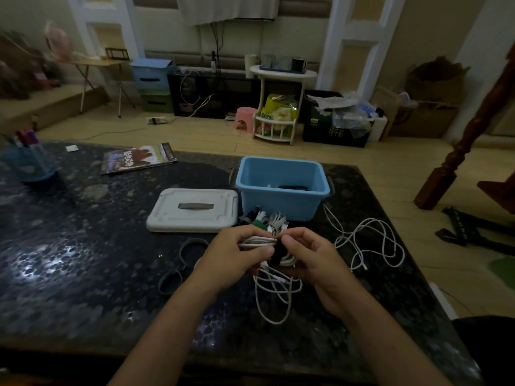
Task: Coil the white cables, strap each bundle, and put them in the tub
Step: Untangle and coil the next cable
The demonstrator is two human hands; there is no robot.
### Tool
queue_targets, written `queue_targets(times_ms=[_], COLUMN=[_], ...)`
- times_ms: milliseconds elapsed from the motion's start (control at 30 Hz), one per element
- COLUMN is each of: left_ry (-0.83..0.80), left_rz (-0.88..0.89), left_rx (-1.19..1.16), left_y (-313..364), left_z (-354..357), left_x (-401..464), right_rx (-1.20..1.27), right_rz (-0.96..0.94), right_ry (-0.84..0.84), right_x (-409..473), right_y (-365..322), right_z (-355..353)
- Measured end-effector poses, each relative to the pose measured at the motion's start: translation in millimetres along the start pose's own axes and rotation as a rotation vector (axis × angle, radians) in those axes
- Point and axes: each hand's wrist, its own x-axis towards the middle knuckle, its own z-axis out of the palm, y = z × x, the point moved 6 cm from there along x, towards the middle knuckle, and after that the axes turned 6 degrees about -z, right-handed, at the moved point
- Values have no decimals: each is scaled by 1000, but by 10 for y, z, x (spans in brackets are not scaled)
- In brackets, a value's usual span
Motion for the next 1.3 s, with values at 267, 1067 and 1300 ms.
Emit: queue_targets(times_ms=[267,1067,1300], left_ry=[56,41,235], left_rz=[73,63,-77], left_rx=[149,470,296], left_y=[100,-15,-156], left_z=[4,140,60], left_x=[-37,63,283], right_rx=[262,-114,-21], right_rz=[167,98,56], right_ry=[-42,19,292], right_x=[3,9,107], right_y=[49,58,-90], right_z=[29,-14,-386])
